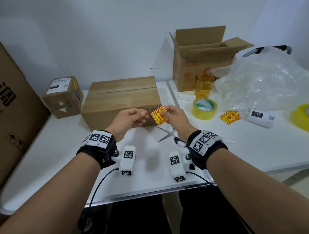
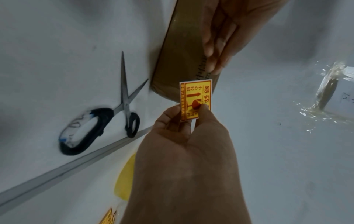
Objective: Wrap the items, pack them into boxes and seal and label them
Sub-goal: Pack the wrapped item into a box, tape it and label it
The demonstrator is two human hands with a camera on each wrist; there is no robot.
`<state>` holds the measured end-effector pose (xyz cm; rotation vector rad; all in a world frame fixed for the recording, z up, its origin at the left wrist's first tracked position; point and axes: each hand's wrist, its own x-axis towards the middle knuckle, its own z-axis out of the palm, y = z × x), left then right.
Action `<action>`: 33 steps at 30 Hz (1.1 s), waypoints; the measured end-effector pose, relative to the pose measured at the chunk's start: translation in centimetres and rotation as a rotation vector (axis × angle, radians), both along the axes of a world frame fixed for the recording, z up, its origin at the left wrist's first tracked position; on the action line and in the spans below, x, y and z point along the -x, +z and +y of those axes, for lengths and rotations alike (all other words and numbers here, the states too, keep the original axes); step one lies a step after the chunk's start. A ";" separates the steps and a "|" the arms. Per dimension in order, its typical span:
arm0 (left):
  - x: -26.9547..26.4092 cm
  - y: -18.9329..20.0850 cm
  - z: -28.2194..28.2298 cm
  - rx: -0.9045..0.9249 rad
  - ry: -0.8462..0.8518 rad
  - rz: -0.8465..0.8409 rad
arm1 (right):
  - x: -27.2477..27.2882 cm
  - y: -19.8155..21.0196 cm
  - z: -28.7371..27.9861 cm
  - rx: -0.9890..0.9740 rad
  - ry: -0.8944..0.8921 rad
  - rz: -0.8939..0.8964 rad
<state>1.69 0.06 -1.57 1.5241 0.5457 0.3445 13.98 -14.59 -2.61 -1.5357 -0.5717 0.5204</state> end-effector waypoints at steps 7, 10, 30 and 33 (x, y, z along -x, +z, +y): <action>0.0 -0.1 -1.2 -0.076 -0.074 0.057 | 0.1 -0.2 -0.2 0.029 0.013 -0.020; 0.0 0.1 -1.3 -0.097 -0.090 0.073 | 0.0 -0.3 -0.3 0.041 0.013 -0.051; 0.2 0.1 -2.3 -0.200 -0.074 0.075 | 0.3 0.0 -0.2 0.059 -0.037 -0.196; 0.1 -0.3 -2.5 -0.164 -0.023 0.062 | 0.1 0.1 -0.3 0.091 -0.148 -0.502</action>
